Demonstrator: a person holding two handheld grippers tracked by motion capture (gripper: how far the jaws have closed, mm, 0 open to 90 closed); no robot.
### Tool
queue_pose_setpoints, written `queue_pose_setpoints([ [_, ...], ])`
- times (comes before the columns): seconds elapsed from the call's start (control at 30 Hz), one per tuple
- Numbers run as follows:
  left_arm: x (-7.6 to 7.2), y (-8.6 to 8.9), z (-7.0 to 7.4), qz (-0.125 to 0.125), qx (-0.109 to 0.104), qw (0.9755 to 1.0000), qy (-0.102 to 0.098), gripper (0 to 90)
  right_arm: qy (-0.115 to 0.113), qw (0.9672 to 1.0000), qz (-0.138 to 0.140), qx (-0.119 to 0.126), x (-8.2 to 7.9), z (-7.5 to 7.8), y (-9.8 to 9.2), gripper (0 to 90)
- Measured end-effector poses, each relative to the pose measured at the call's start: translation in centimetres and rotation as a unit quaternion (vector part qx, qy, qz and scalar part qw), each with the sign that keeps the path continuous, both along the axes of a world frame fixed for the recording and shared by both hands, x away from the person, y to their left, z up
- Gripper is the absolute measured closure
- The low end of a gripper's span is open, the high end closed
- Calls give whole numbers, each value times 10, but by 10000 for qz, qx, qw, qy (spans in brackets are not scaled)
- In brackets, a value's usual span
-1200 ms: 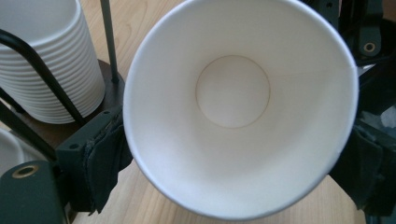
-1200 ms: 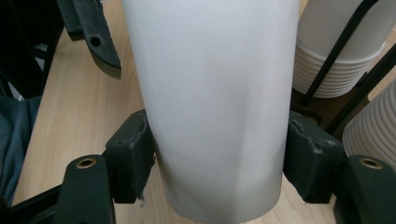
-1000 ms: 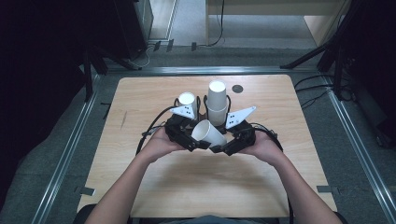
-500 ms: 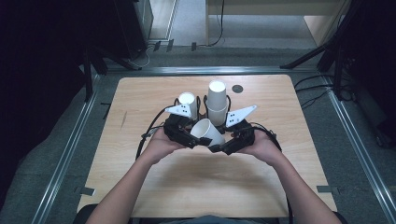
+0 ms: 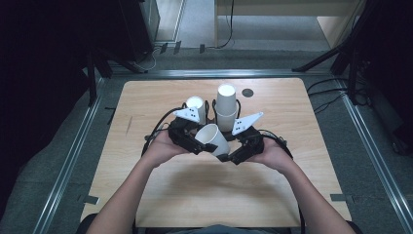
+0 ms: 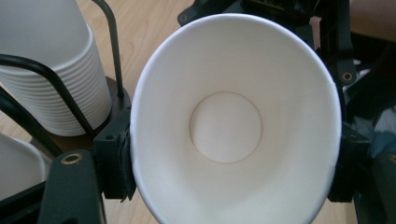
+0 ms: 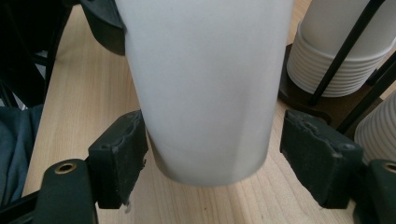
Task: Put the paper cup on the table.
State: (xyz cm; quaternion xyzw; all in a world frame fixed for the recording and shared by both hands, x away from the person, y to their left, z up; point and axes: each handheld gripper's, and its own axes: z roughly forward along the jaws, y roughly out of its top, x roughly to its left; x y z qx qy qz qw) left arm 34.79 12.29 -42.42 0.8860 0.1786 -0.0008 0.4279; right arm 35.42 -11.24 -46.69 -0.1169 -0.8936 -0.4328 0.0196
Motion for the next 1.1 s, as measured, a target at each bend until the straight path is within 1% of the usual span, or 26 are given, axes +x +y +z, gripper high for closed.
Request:
queue_pose_setpoints([
  [0.03,1,0,2,-42,136,9999,-45,235,17,10000,6,-1,0,0,0,237],
  [0.1,2,0,3,-72,216,9997,-60,235,5,10000,15,-10,0,-1,1,237],
  [0.13,3,0,4,-116,270,9996,-32,235,34,10000,20,-15,0,-1,2,237],
  [0.23,4,-2,5,-210,512,9984,-92,234,-5,10000,9,-29,0,-2,3,237],
  [0.3,3,-4,5,-314,723,9967,-185,233,22,10000,23,-44,0,-3,4,237],
  [0.4,2,-7,4,-411,897,9948,-258,234,0,10000,33,-42,0,-4,7,237],
  [0.47,2,-11,3,-478,1016,9933,-280,234,30,10000,61,-33,0,-5,8,237],
  [0.5,2,-12,2,-506,1024,9931,-279,234,22,10000,64,-37,0,-6,9,237],
  [0.53,2,-15,2,-547,1070,9923,-286,234,34,9999,89,-44,0,-7,10,237],
  [0.67,2,-20,0,-644,1104,9914,-271,232,66,9998,192,-33,-2,-10,14,256],
  [0.73,1,-23,-1,-671,1104,9913,-234,230,58,9997,234,-19,-2,-10,15,289],
  [0.83,1,-24,-3,-664,1046,9921,-202,227,50,9996,274,-43,-3,-10,16,328],
  [0.9,0,-24,-3,-643,1000,9926,-239,221,41,9996,289,-51,-3,-10,16,333],
  [0.93,0,-23,-3,-626,970,9930,-248,210,66,9996,289,-42,-3,-10,16,333],
  [0.97,0,-23,-4,-580,901,9940,-206,199,80,9995,293,-26,-3,-10,16,332],
  [1.0,1,-23,-4,-505,933,9942,-171,168,58,9995,307,-13,-3,-9,15,331],
  [1.03,1,-24,-5,-409,942,9946,-172,101,60,9995,303,-6,-3,-9,15,331],
  [1.07,1,-24,-6,-330,930,9950,-171,71,44,9996,286,4,-3,-8,15,331],
  [1.1,2,-23,-7,-282,869,9957,-144,48,37,9996,270,12,-2,-8,14,330],
])
